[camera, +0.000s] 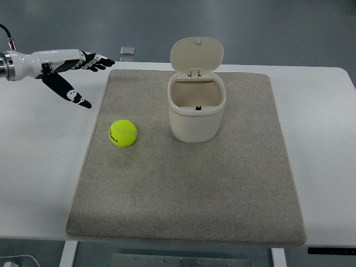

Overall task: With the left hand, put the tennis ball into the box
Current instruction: 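Move the left hand down toward the tennis ball, thumb spread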

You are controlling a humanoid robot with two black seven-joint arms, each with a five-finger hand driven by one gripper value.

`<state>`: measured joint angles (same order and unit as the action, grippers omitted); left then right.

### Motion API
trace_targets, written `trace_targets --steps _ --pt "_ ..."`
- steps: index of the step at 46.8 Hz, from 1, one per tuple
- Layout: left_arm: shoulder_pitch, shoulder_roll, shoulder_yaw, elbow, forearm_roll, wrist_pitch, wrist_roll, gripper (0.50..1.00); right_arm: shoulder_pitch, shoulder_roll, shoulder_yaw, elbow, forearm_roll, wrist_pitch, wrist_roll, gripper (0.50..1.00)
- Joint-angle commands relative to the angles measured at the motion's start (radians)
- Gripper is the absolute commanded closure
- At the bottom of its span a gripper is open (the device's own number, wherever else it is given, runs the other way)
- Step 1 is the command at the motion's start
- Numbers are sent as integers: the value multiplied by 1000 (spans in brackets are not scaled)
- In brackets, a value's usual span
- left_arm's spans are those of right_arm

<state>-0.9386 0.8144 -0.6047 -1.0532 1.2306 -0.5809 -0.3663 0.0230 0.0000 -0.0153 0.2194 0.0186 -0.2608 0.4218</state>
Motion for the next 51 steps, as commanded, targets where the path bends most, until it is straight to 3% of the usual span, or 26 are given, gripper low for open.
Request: trace_targets --steps 1,6,14,18,25,51 --pt "0 -9 -1 10 97 19 -46 514 0 0 0 0 1 0 0 562" --pt "3 -12 26 -19 243 114 -74 512 0 0 0 0 0 0 0 562" --pt "10 32 161 -123 271 352 -105 512 0 0 0 0 0 0 0 562" --pt "14 61 210 -189 273 414 -106 512 0 0 0 0 0 0 0 562" --pt "18 89 236 -260 289 421 -105 512 0 0 0 0 0 0 0 562" --pt "6 -1 279 -214 441 428 -100 521 0 0 0 0 0 0 0 562"
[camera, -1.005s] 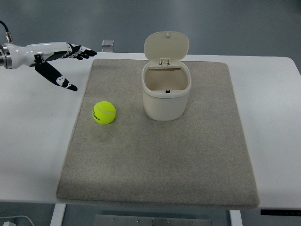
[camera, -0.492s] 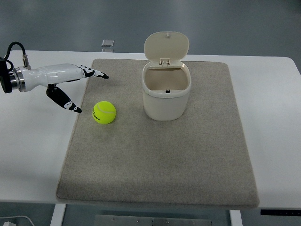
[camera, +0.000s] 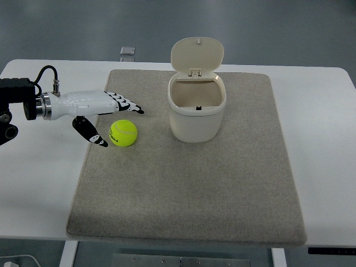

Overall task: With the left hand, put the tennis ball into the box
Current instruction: 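Move the left hand down toward the tennis ball, thumb spread, then close the left hand fingers around the yellow-green tennis ball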

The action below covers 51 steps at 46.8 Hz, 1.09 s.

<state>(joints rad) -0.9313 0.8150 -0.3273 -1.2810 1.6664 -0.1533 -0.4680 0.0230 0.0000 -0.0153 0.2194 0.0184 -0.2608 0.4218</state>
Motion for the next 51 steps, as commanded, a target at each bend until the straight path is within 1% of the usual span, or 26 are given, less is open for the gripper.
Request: trace_targets --steps 1,7,15,25,26,28,29,30,32,36,38,40,45,47,50,51 --pt "-1 -5 2 17 13 0 2 521 0 0 0 0 0 0 0 562" --pt "0 -42 2 46 59 6 2 529 0 0 0 0 0 0 0 562" --pt "2 -53 2 48 64 9 2 536 0 0 0 0 0 0 0 562" --pt "-7 -63 45 63 88 47 2 570 -2 0 0 0 0 0 0 562" --pt "-9 -63 45 63 95 48 2 585 0 0 0 0 0 0 0 562" --pt "-9 -63 45 65 107 49 2 632 0 0 0 0 0 0 0 562" --pt "-9 -63 45 66 111 49 0 645 0 0 0 0 0 0 0 562" --pt "-9 -63 45 68 115 49 0 647 0 0 0 0 0 0 0 562" --pt "-9 -63 44 71 116 49 0 677 0 0 0 0 0 0 0 562" --pt "-9 -63 45 74 116 51 0 716 0 0 0 0 0 0 0 562" --pt "-8 -63 45 72 118 51 0 724 0 0 0 0 0 0 0 562" --pt "-9 -63 45 72 118 51 0 754 0 0 0 0 0 0 0 562" --pt "-9 -63 44 72 116 51 0 765 0 0 0 0 0 0 0 562" --pt "-9 -63 44 72 116 51 0 791 0 0 0 0 0 0 0 562" --pt "-9 -63 44 74 116 51 0 810 0 0 0 0 0 0 0 562" --pt "-9 -63 44 72 116 51 0 838 0 0 0 0 0 0 0 562"
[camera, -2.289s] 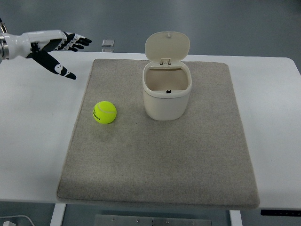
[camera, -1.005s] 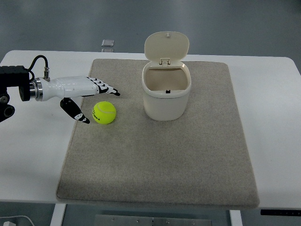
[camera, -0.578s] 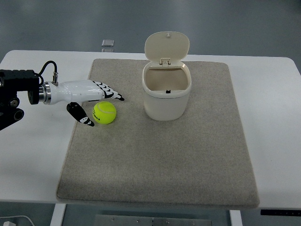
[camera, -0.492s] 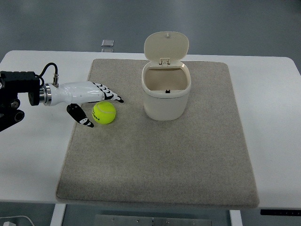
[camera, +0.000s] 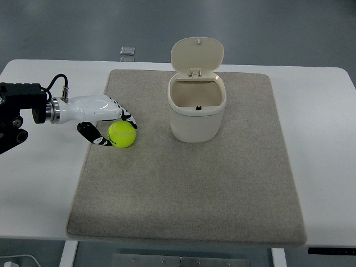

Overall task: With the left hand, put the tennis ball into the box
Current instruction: 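Close the left hand fingers around the yellow-green tennis ball, then lift the ball with the left hand and carry it over the bin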

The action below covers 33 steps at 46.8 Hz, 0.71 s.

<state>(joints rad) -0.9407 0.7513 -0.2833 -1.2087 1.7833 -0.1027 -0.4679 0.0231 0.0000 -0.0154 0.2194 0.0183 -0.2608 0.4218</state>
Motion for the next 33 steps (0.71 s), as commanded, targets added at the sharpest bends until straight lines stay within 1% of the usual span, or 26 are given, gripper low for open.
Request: trace_targets --steps 1,6,8,15,22,27,33 --pt "0 0 0 1 -1 0 0 863 0 0 0 0 0 0 0 562" --pt "-10 0 0 0 -7 -2 2 954 0 0 0 0 0 0 0 562" --pt "-23 2 -2 0 -13 -3 2 1000 0 0 0 0 0 0 0 562" --pt "-64 20 -5 -32 -16 -5 -2 1000 0 0 0 0 2 0 0 562" --pt "-133 74 -5 -91 -21 9 -5 1000 0 0 0 0 0 0 0 562" --pt "-174 92 -5 -135 -18 43 -5 1000 0 0 0 0 0 0 0 562" --pt "-202 91 -2 -176 -7 104 -5 1000 0 0 0 0 2 0 0 562"
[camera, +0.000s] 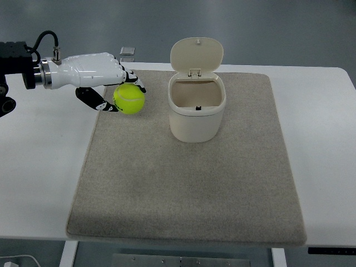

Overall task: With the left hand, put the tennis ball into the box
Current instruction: 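Lift the ball with the left hand and carry it over the bin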

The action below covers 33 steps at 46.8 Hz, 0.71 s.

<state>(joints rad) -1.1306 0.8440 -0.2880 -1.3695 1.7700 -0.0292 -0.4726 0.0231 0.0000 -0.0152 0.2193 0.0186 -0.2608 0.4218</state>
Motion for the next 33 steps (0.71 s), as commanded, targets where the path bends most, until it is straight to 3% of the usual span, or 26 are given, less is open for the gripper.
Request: trace_targets --steps 1,13,22,33 --pt "-17 -2 3 -20 6 43 0 1000 0 0 0 0 0 0 0 562" --pt "-67 -43 4 -36 62 158 2 1000 0 0 0 0 0 0 0 562" --pt "-69 -103 6 -10 69 161 6 1000 0 0 0 0 0 0 0 562" --pt "-71 -240 6 102 71 161 9 1000 0 0 0 0 0 0 0 562"
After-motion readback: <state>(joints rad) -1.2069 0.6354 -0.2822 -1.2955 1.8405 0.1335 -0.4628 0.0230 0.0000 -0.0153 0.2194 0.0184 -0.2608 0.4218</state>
